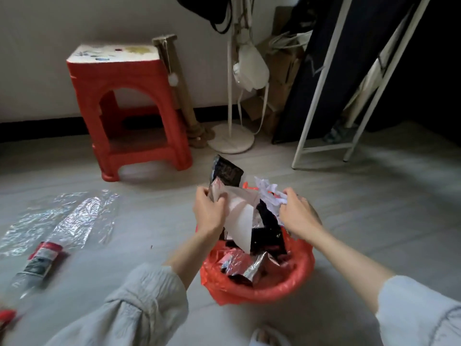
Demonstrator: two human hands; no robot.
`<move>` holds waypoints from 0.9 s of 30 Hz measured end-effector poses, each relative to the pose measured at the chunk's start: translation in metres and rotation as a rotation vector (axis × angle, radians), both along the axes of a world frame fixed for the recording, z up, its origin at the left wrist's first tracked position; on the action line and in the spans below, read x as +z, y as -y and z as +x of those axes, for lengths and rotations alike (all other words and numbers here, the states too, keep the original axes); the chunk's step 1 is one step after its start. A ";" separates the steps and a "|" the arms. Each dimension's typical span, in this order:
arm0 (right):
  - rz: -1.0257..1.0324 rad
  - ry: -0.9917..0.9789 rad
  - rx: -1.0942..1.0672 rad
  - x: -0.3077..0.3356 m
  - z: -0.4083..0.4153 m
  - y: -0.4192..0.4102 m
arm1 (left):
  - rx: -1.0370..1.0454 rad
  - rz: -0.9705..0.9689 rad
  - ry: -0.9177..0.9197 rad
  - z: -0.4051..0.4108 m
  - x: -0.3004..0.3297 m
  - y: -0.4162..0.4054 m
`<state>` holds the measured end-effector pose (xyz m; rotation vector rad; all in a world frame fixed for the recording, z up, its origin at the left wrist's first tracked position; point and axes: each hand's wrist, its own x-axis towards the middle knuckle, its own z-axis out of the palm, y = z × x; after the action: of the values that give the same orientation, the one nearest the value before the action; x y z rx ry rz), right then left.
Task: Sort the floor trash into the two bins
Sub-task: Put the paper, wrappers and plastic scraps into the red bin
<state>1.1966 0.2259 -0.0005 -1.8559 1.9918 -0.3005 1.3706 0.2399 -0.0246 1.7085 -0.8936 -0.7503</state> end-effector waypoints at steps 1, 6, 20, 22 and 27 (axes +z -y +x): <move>-0.032 0.036 -0.013 -0.008 -0.001 0.003 | -0.025 0.000 0.015 -0.004 -0.009 0.003; -0.131 -0.055 0.131 -0.053 0.005 -0.001 | -0.409 0.019 0.692 -0.007 -0.043 -0.010; 0.009 -0.442 0.518 -0.103 0.009 -0.031 | -1.260 0.514 1.066 0.010 -0.054 -0.013; -0.055 -0.423 0.434 -0.098 0.009 -0.026 | -1.331 0.572 1.053 0.003 -0.057 -0.008; 0.332 -0.411 0.372 -0.122 0.001 -0.022 | -1.188 0.759 1.063 -0.017 -0.100 0.001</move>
<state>1.1972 0.2482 -0.1228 -2.1232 1.7361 0.5242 1.3541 0.2393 -0.1242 2.1490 -2.7735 -0.9634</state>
